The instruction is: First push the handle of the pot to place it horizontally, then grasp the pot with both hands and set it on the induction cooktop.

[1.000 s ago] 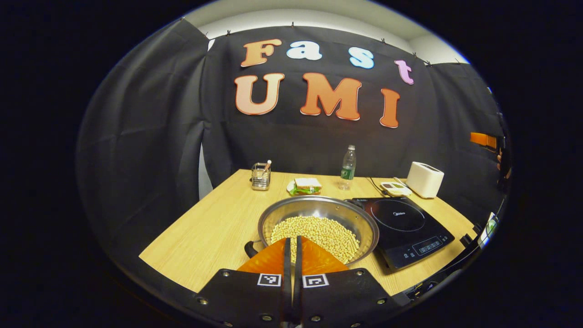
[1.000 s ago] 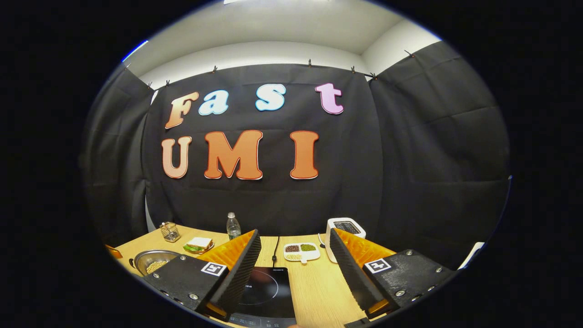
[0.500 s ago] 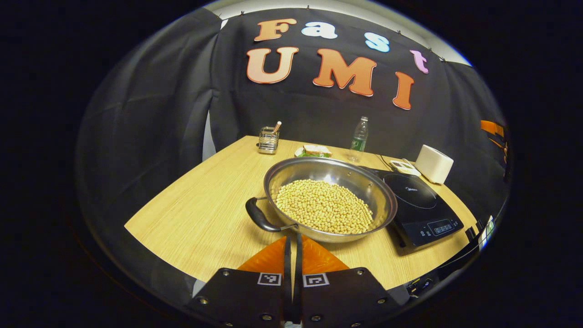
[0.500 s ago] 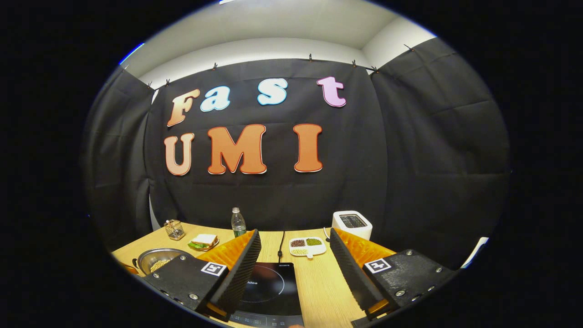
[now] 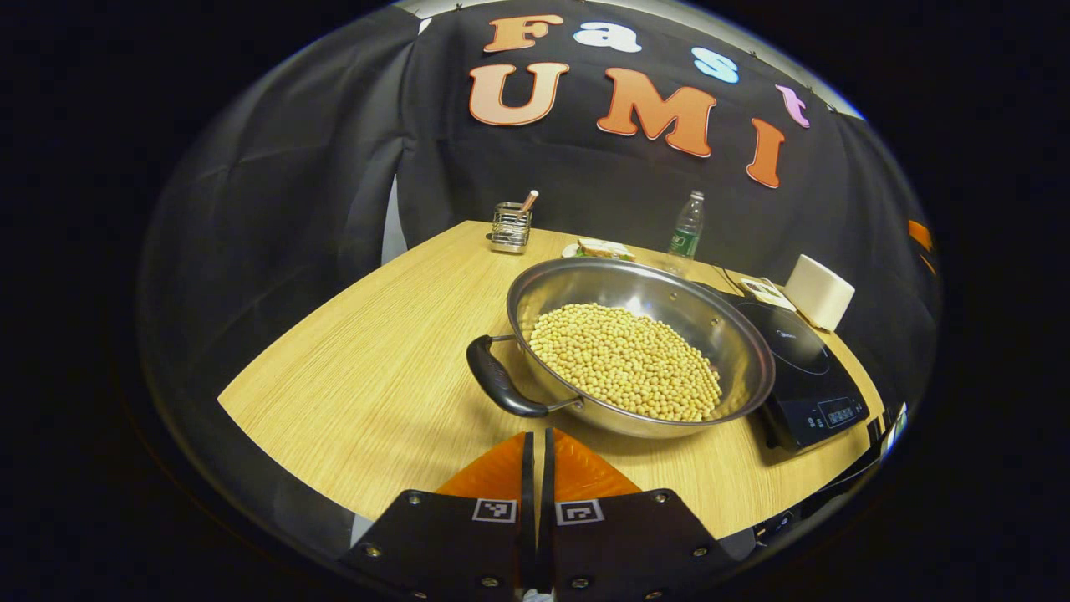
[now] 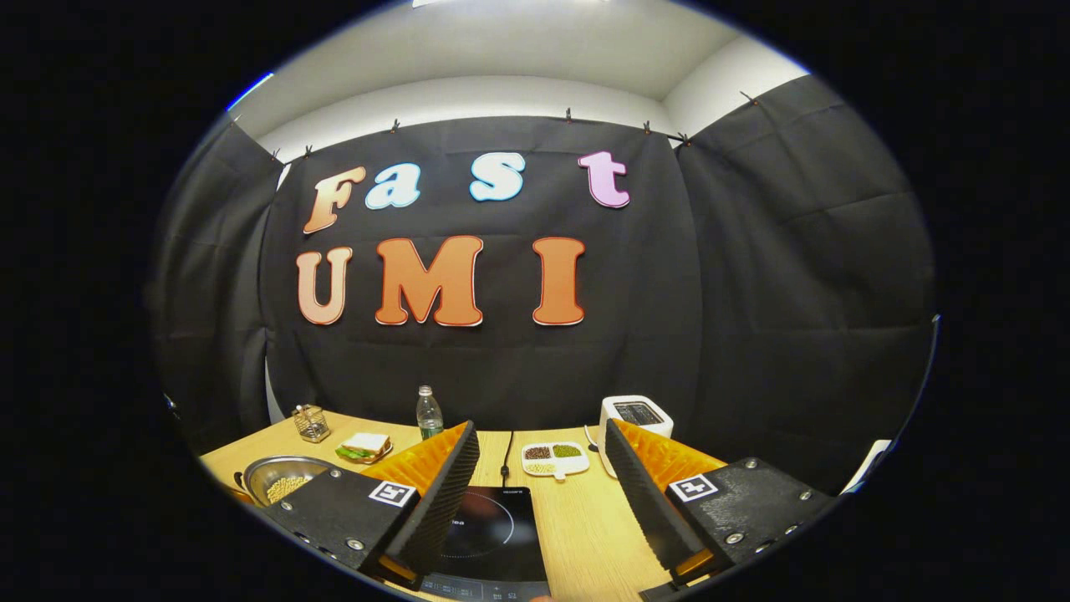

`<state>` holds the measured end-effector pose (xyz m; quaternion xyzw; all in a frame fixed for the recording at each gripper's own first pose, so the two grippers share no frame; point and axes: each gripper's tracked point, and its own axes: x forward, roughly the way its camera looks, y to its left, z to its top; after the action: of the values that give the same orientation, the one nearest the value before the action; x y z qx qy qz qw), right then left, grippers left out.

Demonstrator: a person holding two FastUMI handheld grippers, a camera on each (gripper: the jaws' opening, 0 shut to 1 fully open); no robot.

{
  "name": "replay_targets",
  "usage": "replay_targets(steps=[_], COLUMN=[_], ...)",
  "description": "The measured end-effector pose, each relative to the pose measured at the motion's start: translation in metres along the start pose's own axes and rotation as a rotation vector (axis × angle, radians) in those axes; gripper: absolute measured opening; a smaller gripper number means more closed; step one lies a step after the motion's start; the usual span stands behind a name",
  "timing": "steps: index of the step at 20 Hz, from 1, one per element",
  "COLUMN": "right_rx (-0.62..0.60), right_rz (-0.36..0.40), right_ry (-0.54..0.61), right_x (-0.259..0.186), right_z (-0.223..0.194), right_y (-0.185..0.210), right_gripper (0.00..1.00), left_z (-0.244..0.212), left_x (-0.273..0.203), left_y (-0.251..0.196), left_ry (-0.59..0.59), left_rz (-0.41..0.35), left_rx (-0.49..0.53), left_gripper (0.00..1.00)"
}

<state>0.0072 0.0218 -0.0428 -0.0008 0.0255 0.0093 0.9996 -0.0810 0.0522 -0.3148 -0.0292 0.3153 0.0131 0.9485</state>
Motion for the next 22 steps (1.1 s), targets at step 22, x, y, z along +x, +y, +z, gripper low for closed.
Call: replay_targets(steps=[22], right_rx=[-0.004], right_rz=[-0.028], right_ry=[0.001], right_x=[0.005], right_z=[0.002], right_y=[0.008], right_gripper=[0.94], left_z=[0.029], left_x=[0.041], left_y=[0.031], left_ry=[-0.004], left_rz=[0.007], left_rx=[-0.061], left_gripper=[0.02])
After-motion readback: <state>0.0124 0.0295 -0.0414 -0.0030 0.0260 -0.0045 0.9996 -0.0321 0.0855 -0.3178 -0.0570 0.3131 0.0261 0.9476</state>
